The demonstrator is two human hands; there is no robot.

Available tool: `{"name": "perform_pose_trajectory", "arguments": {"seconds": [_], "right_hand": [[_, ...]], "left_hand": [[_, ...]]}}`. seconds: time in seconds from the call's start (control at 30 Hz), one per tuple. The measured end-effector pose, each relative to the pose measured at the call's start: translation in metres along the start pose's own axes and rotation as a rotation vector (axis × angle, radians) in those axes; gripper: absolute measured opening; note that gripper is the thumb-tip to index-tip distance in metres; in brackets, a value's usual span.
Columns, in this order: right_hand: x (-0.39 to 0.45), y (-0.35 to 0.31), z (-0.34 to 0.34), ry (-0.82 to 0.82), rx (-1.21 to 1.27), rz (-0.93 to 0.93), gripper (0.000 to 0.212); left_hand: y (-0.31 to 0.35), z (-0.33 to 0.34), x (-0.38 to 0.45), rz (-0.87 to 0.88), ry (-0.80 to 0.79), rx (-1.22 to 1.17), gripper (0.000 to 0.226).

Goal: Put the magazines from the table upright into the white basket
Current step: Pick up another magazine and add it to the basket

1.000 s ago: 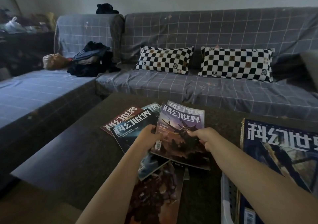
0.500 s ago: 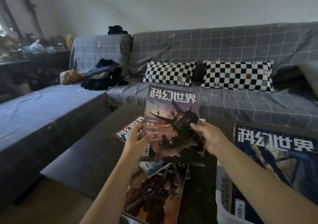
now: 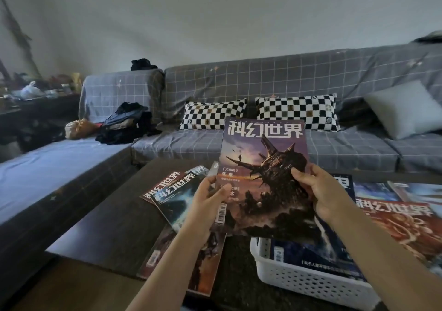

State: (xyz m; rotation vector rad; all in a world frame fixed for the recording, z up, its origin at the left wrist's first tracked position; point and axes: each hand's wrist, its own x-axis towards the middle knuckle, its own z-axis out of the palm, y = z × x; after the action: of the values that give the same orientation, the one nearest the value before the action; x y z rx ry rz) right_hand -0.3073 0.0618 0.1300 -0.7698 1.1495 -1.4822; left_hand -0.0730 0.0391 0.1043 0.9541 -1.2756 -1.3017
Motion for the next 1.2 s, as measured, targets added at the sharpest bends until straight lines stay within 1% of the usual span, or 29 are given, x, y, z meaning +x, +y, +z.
{"name": "perform_pose_trajectory", "arguments": {"seconds": [0.17,0.3,0.4,0.47,0.53,0.57,0.63,0.7,0.8,0.9,0.93,1.03,1.07,1.1,1.13,1.17,1.2], "right_hand": [[-0.017,-0.008,-0.056,0.135,-0.063,-0.059,0.021],[-0.020,-0.005,-0.092,0.233,-0.143,-0.061,0.023],[-0.019,0.001,-0.110,0.277,-0.203,-0.072,0.025],[-0.019,0.008,-0.119,0.296,-0.258,-0.073,0.028],[-0.022,0.017,-0.125,0.306,-0.304,-0.067,0.024],[-0.023,0.022,-0.127,0.314,-0.348,-0.066,0.022],[-0.026,0.032,-0.130,0.348,-0.525,-0.109,0.020],[-0.028,0.038,-0.128,0.384,-0.708,-0.176,0.027],[-0.029,0.041,-0.124,0.397,-0.830,-0.228,0.037],[-0.029,0.043,-0.121,0.402,-0.938,-0.240,0.041],[-0.029,0.044,-0.120,0.407,-0.960,-0.243,0.043],[-0.027,0.048,-0.118,0.443,-0.971,-0.222,0.057],[-0.026,0.050,-0.117,0.465,-0.981,-0.202,0.061],[-0.027,0.052,-0.117,0.490,-0.995,-0.184,0.063],[-0.027,0.054,-0.118,0.516,-1.010,-0.176,0.063],[-0.027,0.055,-0.118,0.537,-1.029,-0.169,0.064],[-0.027,0.057,-0.118,0.558,-1.064,-0.166,0.064]], "left_hand": [[-0.017,0.055,0.001,0.007,-0.064,0.111,0.013],[-0.040,0.089,0.008,0.024,-0.083,0.259,0.012],[-0.055,0.105,0.013,0.032,-0.078,0.365,0.008],[-0.064,0.111,0.012,0.043,-0.063,0.446,0.011],[-0.072,0.114,0.011,0.055,-0.049,0.502,0.012],[-0.075,0.114,0.011,0.062,-0.039,0.525,0.013],[-0.079,0.116,0.010,0.066,-0.010,0.580,0.017],[-0.082,0.118,0.008,0.069,0.006,0.606,0.023],[-0.087,0.118,0.007,0.068,0.015,0.630,0.019],[-0.088,0.118,0.008,0.095,0.037,0.647,0.020],[-0.087,0.119,0.007,0.114,0.029,0.653,0.022],[-0.083,0.122,0.003,0.160,0.036,0.727,0.042],[-0.085,0.121,0.004,0.168,0.029,0.758,0.044],[-0.087,0.120,0.004,0.168,0.019,0.783,0.041],[-0.089,0.120,0.005,0.169,0.015,0.816,0.032],[-0.092,0.119,0.007,0.163,0.012,0.840,0.018],[-0.093,0.119,0.008,0.152,0.006,0.844,0.008]]}}
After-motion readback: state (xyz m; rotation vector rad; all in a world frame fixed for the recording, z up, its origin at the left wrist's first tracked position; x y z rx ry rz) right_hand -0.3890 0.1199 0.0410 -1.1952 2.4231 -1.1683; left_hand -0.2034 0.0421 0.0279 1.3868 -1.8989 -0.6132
